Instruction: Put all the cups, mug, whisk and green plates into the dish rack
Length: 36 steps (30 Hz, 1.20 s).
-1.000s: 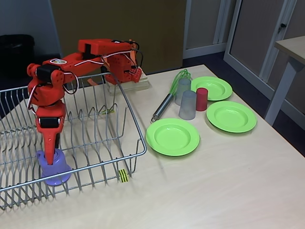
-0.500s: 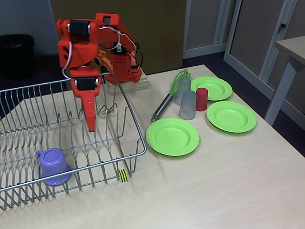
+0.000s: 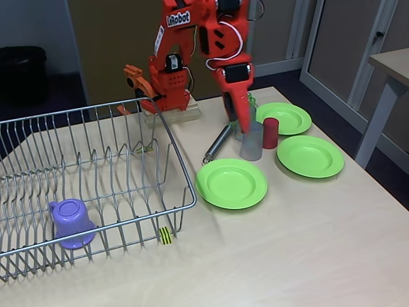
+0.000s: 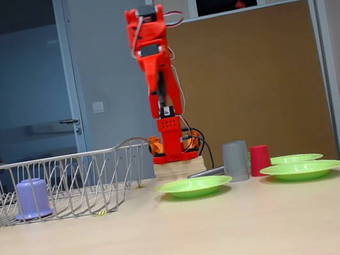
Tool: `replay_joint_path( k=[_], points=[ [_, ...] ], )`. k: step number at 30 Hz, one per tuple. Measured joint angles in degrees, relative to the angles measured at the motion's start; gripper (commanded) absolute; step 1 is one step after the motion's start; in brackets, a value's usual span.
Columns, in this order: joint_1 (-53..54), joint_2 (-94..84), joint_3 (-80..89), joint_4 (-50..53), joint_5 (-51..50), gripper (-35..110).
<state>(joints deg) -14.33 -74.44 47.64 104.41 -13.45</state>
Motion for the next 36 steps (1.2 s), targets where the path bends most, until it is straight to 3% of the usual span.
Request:
replay_joint_path(
  k=[11,19,28,36],
  points=[
    [-21.8,-14.33,27.6,-9.05,-38.76,38],
    [-29.88,-19.86,44.47,-19.95,-55.81,41],
    [-34.28,-19.78,51.15,-30.67,-70.58,44],
    [-33.93,-19.78,57.04,-38.94,-72.6,43]
  ],
)
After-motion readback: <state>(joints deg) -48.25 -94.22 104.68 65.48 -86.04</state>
